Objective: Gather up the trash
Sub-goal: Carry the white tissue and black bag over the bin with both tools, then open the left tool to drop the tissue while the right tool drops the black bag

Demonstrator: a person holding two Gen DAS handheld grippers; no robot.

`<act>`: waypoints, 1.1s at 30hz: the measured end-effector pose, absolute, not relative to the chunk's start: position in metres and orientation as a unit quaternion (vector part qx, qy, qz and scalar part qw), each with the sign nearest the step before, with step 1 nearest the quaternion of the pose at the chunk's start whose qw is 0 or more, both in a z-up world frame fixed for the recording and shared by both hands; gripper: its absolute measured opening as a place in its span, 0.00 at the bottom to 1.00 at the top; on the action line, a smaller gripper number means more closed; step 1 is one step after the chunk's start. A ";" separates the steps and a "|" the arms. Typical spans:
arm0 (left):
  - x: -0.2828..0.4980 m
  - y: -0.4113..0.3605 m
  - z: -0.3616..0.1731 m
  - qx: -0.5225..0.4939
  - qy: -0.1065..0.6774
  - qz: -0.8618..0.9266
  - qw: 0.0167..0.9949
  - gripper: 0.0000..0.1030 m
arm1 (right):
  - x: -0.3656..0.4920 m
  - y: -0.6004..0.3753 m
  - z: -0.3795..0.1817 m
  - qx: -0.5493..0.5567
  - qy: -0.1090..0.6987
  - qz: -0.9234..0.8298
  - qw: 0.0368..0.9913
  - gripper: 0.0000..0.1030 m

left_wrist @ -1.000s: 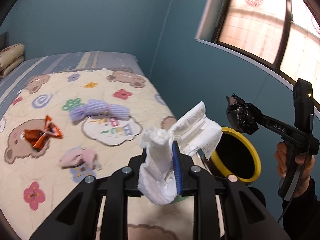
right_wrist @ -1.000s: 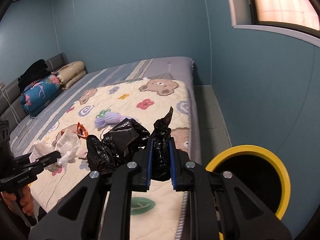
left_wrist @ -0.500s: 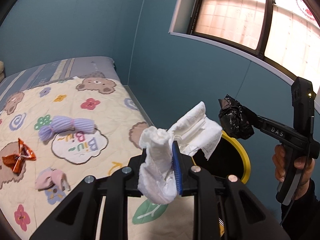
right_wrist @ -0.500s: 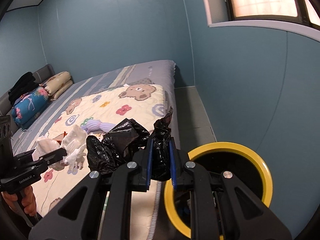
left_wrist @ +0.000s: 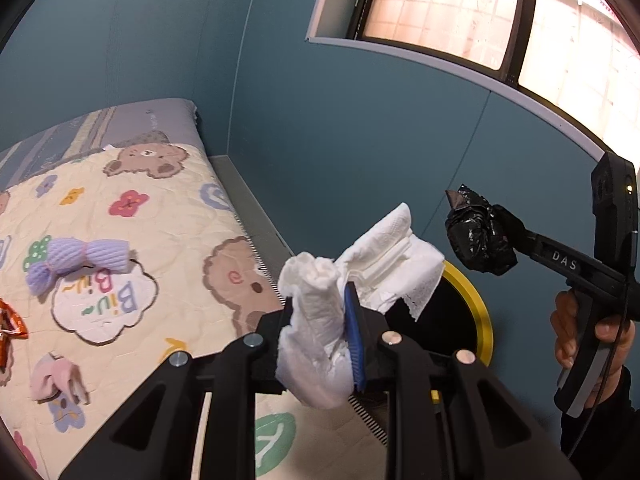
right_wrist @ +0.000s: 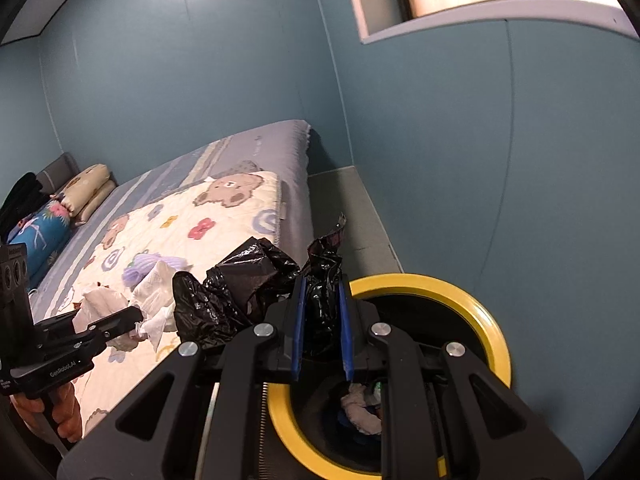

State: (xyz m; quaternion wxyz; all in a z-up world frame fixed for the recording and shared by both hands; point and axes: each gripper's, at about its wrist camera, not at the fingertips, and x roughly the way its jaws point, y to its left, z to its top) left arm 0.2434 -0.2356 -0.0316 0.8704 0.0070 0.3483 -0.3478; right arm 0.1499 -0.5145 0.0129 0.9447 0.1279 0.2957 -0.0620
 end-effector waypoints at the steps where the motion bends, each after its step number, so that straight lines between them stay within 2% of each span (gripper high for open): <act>1: 0.246 -0.241 -0.035 0.006 0.353 -0.350 0.868 0.20 | 0.150 -0.517 0.011 0.130 0.297 -0.063 0.944 0.14; 30: 0.280 -0.350 -0.085 -0.002 0.421 -0.387 0.821 0.21 | 0.150 -0.571 -0.057 0.150 0.326 -0.138 0.923 0.15; 33: 0.280 -0.357 -0.088 -0.001 0.425 -0.387 0.818 0.23 | 0.146 -0.572 -0.062 0.152 0.330 -0.138 0.921 0.16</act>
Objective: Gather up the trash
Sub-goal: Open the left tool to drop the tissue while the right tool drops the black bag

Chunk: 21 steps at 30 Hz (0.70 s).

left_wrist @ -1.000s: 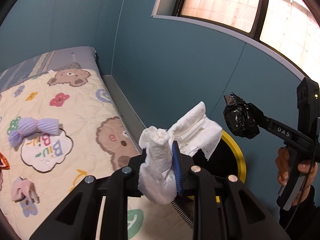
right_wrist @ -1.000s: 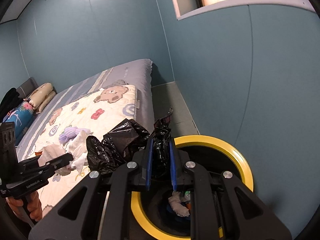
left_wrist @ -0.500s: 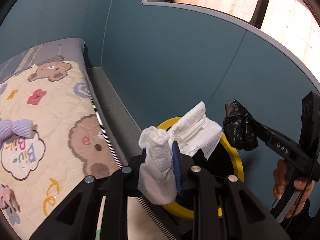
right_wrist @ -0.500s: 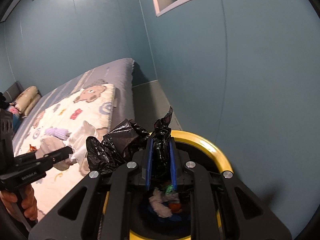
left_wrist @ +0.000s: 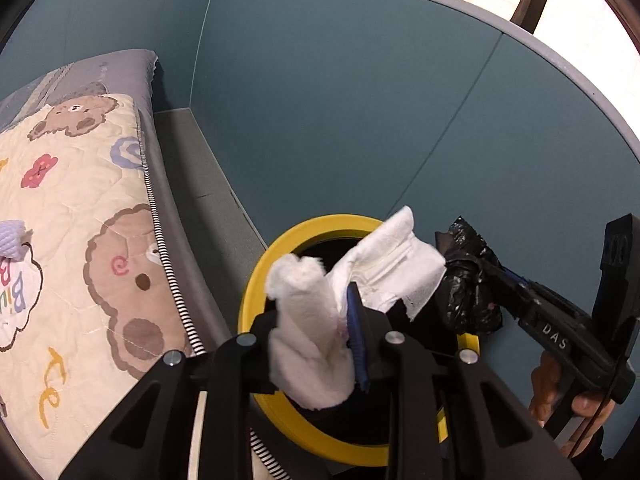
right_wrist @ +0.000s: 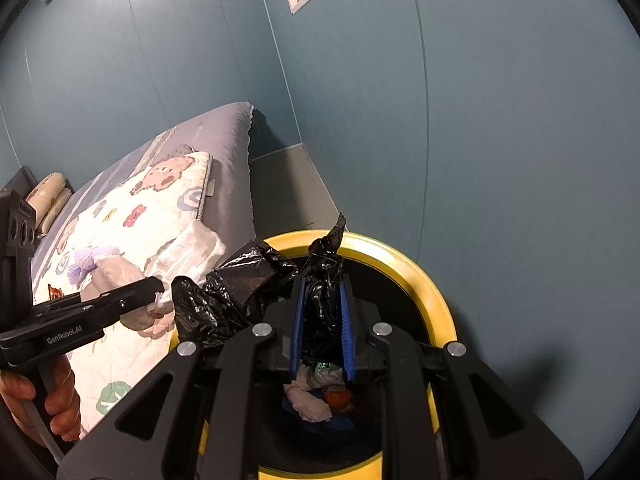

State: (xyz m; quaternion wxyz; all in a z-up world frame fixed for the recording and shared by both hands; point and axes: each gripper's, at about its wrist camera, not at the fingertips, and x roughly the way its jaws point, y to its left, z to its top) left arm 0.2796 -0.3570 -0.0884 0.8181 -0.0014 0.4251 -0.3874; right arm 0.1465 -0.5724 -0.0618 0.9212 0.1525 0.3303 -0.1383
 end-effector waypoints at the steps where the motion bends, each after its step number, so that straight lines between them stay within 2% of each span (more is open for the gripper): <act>1: 0.280 -0.358 -0.088 -0.001 0.425 -0.388 0.818 0.23 | 0.146 -0.573 -0.062 0.152 0.331 -0.139 0.921 0.16; 5: 0.278 -0.359 -0.088 -0.004 0.430 -0.392 0.814 0.29 | 0.145 -0.573 -0.063 0.158 0.330 -0.138 0.920 0.18; 9: 0.277 -0.357 -0.085 -0.015 0.431 -0.394 0.812 0.36 | 0.144 -0.573 -0.060 0.161 0.328 -0.147 0.919 0.24; 13: 0.274 -0.354 -0.078 -0.015 0.425 -0.392 0.816 0.48 | 0.139 -0.575 -0.057 0.166 0.322 -0.153 0.919 0.38; 17: 0.274 -0.351 -0.077 -0.021 0.426 -0.389 0.817 0.62 | 0.131 -0.575 -0.052 0.171 0.317 -0.159 0.919 0.42; 21: 0.273 -0.347 -0.075 -0.030 0.425 -0.386 0.818 0.70 | 0.120 -0.575 -0.044 0.177 0.305 -0.163 0.921 0.44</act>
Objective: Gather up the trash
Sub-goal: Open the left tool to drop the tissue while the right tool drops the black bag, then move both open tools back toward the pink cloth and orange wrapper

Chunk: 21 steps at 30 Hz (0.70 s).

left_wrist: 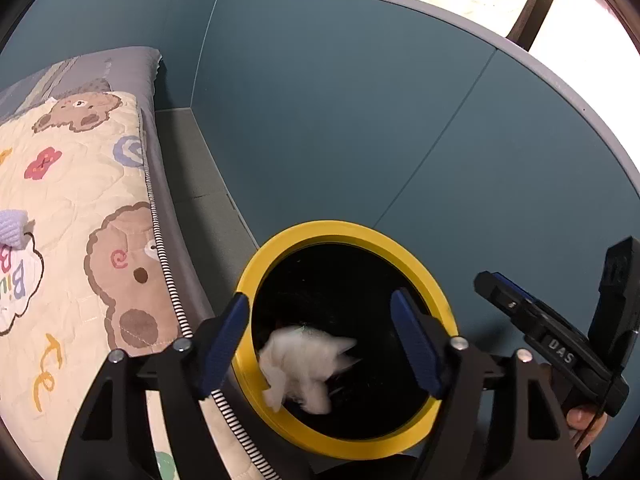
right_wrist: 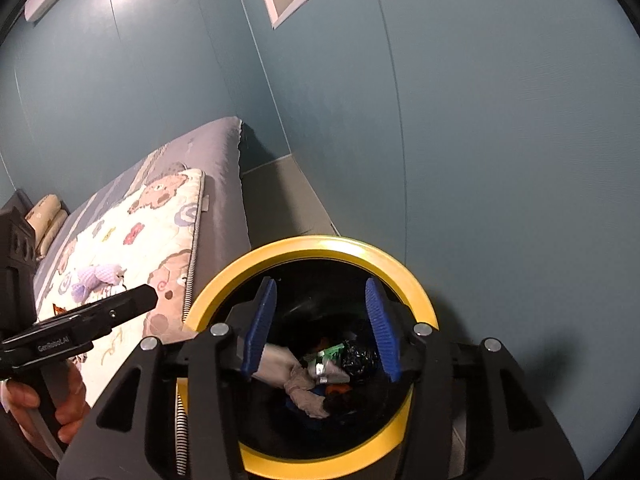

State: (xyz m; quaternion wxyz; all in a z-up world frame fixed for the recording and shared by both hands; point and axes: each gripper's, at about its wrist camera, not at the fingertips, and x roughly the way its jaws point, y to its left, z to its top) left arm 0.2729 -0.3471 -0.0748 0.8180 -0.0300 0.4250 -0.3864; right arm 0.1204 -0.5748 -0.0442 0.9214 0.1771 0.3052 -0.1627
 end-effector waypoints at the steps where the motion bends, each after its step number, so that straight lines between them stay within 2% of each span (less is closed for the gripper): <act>1: 0.273 -0.345 -0.074 -0.033 0.426 -0.384 0.819 0.71 | 0.117 -0.574 -0.041 0.176 0.302 -0.163 0.923 0.44; 3: 0.271 -0.340 -0.073 -0.035 0.424 -0.380 0.821 0.72 | 0.112 -0.572 -0.037 0.174 0.298 -0.164 0.924 0.45; 8: 0.266 -0.317 -0.064 -0.047 0.412 -0.361 0.835 0.82 | 0.106 -0.564 -0.029 0.169 0.291 -0.157 0.928 0.49; 12: 0.264 -0.286 -0.055 -0.052 0.400 -0.335 0.851 0.86 | 0.108 -0.550 -0.023 0.163 0.290 -0.143 0.932 0.50; 21: 0.263 -0.204 -0.039 -0.070 0.371 -0.275 0.884 0.92 | 0.129 -0.486 -0.002 0.131 0.278 -0.077 0.948 0.68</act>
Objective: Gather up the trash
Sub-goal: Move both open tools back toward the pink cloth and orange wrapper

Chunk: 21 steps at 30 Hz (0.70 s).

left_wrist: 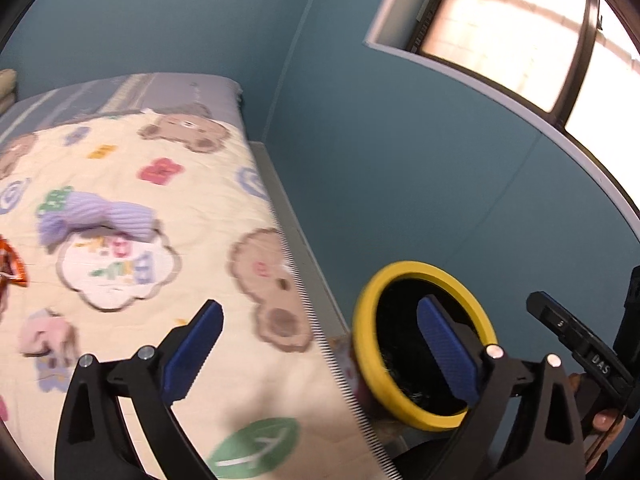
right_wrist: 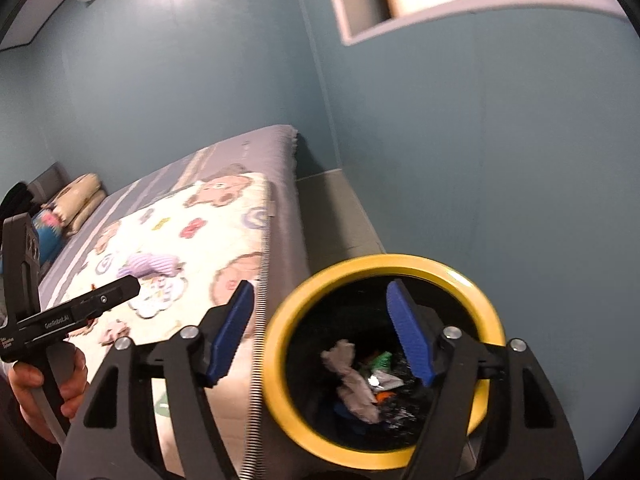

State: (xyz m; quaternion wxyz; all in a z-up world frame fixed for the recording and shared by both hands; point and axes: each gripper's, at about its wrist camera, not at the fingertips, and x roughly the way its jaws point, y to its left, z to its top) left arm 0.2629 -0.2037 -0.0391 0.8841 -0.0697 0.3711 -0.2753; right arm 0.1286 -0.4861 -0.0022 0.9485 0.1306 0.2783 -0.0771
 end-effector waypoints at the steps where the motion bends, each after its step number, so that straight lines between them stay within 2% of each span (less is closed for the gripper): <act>1: 0.262 -0.193 -0.038 -0.070 0.368 -0.267 0.888 0.92 | 0.130 -0.481 -0.001 0.129 0.277 -0.070 0.950 0.70; 6: 0.261 -0.143 -0.037 -0.075 0.359 -0.223 0.903 0.92 | 0.147 -0.438 0.006 0.118 0.276 -0.014 0.954 0.74; 21: 0.282 0.022 -0.050 -0.113 0.354 -0.086 0.924 0.92 | 0.205 -0.300 0.010 0.065 0.294 0.124 0.946 0.75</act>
